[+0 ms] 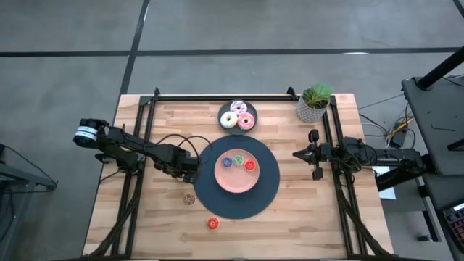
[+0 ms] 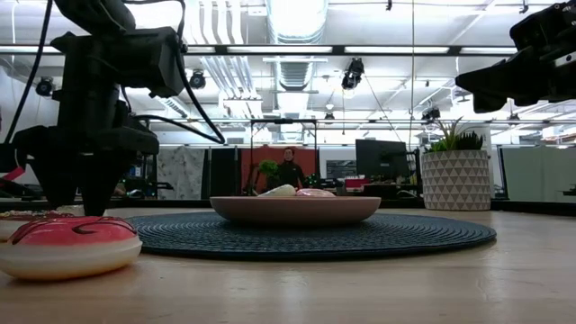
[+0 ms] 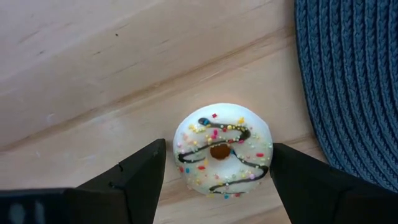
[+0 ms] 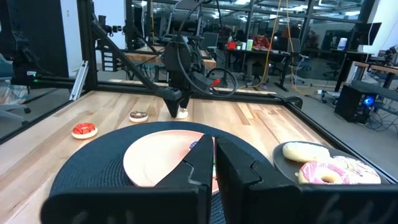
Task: Pick & Place donuts
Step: Put the small white donut on the pink plate
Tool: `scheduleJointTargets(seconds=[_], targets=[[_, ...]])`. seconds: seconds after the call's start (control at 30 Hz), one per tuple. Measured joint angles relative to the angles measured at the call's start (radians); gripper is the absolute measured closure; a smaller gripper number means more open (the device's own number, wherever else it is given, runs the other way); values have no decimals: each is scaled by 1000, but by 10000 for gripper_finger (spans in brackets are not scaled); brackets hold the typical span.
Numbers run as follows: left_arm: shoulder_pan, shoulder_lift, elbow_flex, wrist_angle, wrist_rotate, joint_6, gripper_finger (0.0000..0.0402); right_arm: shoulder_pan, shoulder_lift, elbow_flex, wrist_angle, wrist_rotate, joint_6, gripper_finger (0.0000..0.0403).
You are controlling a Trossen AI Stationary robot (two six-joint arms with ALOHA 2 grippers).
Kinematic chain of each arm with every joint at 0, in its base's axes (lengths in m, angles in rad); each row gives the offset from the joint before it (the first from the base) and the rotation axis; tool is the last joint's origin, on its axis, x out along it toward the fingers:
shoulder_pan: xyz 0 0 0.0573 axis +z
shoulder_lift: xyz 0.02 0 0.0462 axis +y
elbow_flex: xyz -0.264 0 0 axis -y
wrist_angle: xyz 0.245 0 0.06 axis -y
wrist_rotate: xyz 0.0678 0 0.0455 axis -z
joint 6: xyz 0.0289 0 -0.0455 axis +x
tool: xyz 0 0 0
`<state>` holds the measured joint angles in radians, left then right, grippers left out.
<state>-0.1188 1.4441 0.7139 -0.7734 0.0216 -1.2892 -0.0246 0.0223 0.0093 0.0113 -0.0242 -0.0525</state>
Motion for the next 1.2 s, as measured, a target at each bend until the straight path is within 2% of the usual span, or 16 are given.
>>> scheduleJointTargets(seconds=[0.27, 0.6, 0.97, 1.2], targets=[[7, 0, 0, 0, 7, 0, 152, 0, 0, 0, 0, 0, 0, 394], [7, 0, 0, 5, 8, 1, 197, 0, 0, 0, 0, 0, 0, 394], [8, 0, 3, 5, 10, 20, 200, 0, 0, 0, 0, 0, 0, 394], [19, -2, 50, -1, 49, 67, 200, 0, 0, 0, 0, 0, 0, 394]])
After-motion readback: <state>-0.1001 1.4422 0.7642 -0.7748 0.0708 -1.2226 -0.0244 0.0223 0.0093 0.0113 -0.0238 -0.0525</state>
